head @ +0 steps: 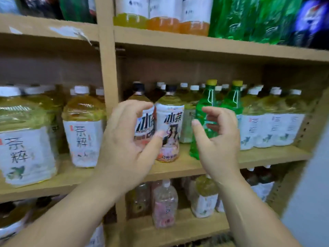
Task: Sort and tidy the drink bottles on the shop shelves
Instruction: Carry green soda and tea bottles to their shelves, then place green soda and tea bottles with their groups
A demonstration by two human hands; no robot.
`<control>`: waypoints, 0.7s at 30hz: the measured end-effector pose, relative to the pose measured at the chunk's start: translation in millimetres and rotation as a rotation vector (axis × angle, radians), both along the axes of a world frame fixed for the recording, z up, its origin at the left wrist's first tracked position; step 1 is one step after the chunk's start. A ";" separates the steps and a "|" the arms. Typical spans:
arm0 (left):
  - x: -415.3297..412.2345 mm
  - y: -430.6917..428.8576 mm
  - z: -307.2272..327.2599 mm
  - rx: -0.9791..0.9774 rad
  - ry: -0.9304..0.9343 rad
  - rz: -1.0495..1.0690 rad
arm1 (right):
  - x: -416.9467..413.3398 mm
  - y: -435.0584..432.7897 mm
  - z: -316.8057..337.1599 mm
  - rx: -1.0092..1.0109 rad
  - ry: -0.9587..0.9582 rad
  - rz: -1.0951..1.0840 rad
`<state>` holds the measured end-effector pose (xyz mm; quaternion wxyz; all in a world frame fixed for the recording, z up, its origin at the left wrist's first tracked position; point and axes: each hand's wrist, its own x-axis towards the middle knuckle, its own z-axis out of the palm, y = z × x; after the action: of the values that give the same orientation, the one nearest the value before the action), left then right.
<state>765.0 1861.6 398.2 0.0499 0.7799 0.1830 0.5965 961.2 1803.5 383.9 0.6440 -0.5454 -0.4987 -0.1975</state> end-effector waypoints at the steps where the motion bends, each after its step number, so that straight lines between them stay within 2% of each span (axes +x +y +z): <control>1: 23.7 -4.5 -0.6 -0.029 0.022 -0.023 | 23.1 -3.7 -1.7 -0.013 0.028 -0.048; 4: 90.0 -12.4 -5.7 -0.145 0.078 -0.044 | 82.1 -10.2 -11.4 -0.152 0.113 -0.146; 10: 175.1 -6.3 -35.1 -0.391 0.109 0.007 | 142.5 -7.9 -36.0 -0.364 0.234 -0.059; 16: 199.6 2.8 -50.5 -0.549 0.112 0.075 | 155.5 3.2 -52.9 -0.502 0.211 0.147; 21: 203.1 10.0 -47.9 -0.589 0.152 0.087 | 160.5 7.4 -58.1 -0.495 0.210 0.213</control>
<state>968.1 1871.6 350.3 0.2345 0.7657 0.3843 0.4594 1121.7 1810.9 325.8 0.5564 -0.6482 -0.5167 0.0566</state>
